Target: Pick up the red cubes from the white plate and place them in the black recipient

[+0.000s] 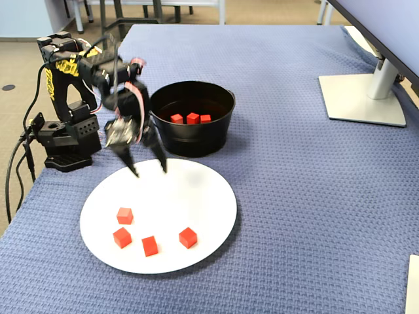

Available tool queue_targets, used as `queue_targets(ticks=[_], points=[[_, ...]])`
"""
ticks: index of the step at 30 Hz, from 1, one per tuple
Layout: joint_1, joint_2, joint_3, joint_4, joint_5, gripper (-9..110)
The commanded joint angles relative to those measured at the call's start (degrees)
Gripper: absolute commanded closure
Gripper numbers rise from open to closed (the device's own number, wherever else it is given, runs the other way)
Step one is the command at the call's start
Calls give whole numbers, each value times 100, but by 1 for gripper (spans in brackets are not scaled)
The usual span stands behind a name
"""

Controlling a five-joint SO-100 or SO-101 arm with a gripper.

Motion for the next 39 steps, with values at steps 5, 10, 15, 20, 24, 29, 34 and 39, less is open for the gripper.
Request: queue_targets(ticks=[5, 10, 15, 20, 24, 29, 34, 39], points=[[642, -650, -176, -422, -299, 81], [940, -984, -439, -281, -448, 80], [1151, -1160, -431, -272, -738, 79], [1248, -1072, -44, -510, -993, 78], [1362, -1020, 308, -826, -1178, 79], [1389, -923, 773, -1257, -1274, 81], [1397, -888, 1020, -1556, -1301, 83], [1380, -879, 1072, -1731, -1222, 91]])
